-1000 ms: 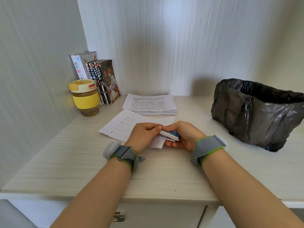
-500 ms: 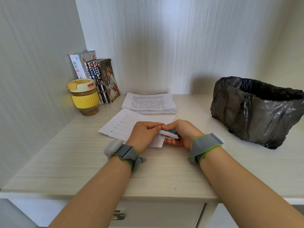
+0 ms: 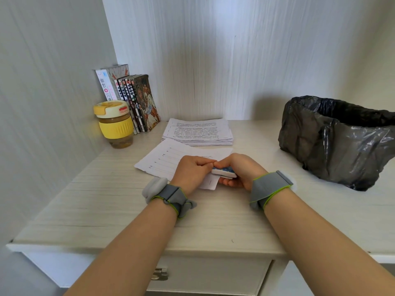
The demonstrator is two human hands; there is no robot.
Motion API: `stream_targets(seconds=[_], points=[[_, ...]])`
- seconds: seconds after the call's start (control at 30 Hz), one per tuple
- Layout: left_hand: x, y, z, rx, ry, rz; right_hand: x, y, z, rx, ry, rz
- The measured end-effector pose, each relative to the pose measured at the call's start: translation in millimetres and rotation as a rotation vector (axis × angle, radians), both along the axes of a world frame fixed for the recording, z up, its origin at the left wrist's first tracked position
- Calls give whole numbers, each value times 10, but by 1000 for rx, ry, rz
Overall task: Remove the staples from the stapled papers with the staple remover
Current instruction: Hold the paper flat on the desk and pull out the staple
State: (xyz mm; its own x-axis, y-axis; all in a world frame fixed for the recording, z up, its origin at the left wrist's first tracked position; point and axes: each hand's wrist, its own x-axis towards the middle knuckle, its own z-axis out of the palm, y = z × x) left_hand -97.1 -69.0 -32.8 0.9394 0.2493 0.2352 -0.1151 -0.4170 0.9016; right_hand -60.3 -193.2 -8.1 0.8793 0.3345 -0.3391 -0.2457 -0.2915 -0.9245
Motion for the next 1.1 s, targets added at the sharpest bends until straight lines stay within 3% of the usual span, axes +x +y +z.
stream_targets(seconds=[0.43, 0.7, 0.8, 0.9, 1.1], points=[[-62, 39, 13, 12, 26, -11, 38, -119, 8, -262, -362, 81], [-80, 37, -9, 63, 54, -52, 90, -190, -9, -405, -476, 134], [-69, 21, -24, 139, 67, -39, 138, -199, -15, -506, -587, 116], [-57, 16, -26, 265, 68, -13, 112, -195, 19, -431, -671, 150], [-41, 8, -22, 407, 59, 67, 77, -195, 39, -452, -609, 241]])
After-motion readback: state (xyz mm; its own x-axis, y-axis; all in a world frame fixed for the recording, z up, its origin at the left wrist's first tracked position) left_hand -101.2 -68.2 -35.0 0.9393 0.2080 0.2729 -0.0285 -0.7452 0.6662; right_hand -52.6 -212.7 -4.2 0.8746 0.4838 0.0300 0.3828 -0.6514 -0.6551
